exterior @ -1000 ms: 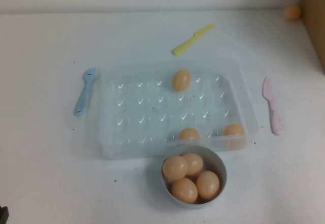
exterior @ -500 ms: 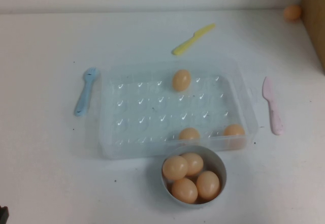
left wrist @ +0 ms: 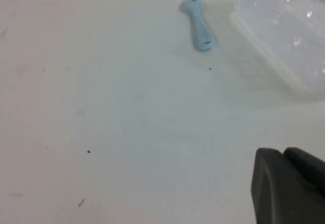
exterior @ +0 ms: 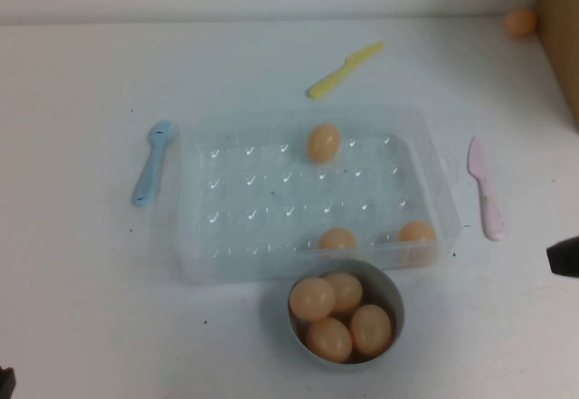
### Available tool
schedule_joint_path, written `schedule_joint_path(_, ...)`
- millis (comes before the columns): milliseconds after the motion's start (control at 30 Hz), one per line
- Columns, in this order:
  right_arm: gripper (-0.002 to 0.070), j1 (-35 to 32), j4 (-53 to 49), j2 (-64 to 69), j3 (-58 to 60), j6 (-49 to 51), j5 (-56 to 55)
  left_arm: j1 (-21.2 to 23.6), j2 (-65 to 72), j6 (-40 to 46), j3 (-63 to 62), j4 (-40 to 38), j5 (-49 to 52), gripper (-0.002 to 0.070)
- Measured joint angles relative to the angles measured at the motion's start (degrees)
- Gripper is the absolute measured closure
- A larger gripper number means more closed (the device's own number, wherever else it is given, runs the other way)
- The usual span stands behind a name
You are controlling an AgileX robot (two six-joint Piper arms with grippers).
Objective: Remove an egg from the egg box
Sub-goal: Pick up the egg from the plastic box
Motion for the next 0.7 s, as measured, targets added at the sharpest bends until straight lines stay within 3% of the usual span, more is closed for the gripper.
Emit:
schedule_joint_path(233,0.0694,1.8,-2.8,9.86,-13.43,-2.51,4.45,0.0,0.0,0.0,0.0,0.0,0.0,0.0678)
schedule_joint_path(700,0.0694,17.78,-24.45,34.59,-40.51,9.59,4.34,0.0,0.0,0.0,0.0,0.0,0.0,0.0678)
